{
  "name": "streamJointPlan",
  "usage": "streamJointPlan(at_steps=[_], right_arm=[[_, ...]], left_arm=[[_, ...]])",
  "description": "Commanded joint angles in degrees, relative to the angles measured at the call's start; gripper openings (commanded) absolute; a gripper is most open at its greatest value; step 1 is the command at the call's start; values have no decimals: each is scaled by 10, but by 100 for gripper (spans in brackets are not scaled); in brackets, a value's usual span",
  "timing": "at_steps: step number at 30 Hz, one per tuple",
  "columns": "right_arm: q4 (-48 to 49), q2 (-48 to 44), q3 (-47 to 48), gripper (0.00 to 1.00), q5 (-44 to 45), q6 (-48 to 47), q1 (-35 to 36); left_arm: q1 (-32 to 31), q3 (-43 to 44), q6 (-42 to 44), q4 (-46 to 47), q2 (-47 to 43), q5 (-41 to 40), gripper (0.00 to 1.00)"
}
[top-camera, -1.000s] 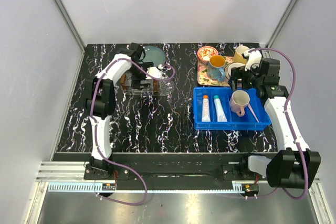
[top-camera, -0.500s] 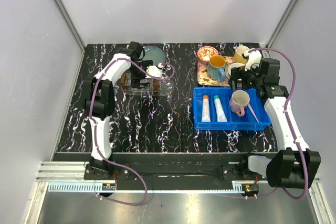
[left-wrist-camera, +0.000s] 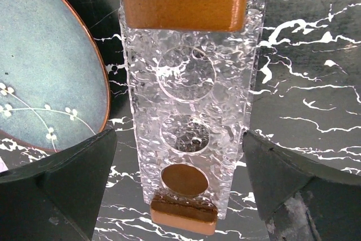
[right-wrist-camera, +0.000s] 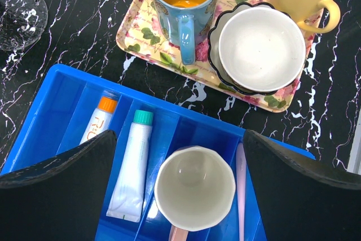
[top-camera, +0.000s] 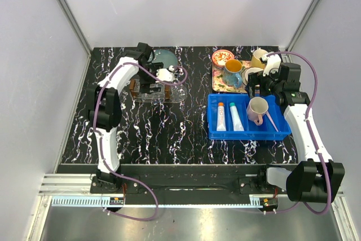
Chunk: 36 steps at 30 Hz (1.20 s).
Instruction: Prepare toiletry sets of a toothbrush and toothpaste on the tray
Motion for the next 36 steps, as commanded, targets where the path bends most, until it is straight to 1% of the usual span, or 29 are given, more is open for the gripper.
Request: streamJointPlan(at_steps=[1, 9, 12, 15, 16, 20, 27, 28, 33, 36], right_arm=[[3, -3, 10, 100, 1, -8, 3], [3, -3, 11, 100, 0, -7, 3], [2, -7, 12, 100, 6, -8, 3], [2, -13, 15, 100, 25, -9, 3], [1, -14, 17, 100, 30, -10, 3], [-2, -18, 31, 100, 69, 1, 3], [-41, 7, 72, 100, 98, 13, 3], [-46, 18, 79, 98, 103, 18, 3], [-102, 45, 106, 93, 148, 23, 3], [-131, 47, 101, 91, 161, 20, 4]], left_arm=[[-2, -7, -1, -3, -43, 1, 99], [-2, -26, -12, -4, -88, 36, 99], [-2, -30, -34, -3, -113, 58, 99], [-2, -38, -97, 19, -143, 73, 98], [-2, -43, -132, 41, -151, 73, 98], [-2, -94, -197, 90, -208, 68, 97], [-2, -161, -315, 143, -281, 65, 97], [-1, -174, -344, 154, -289, 62, 97], [-2, -226, -434, 205, -342, 39, 98], [-1, -283, -455, 243, -384, 26, 98]])
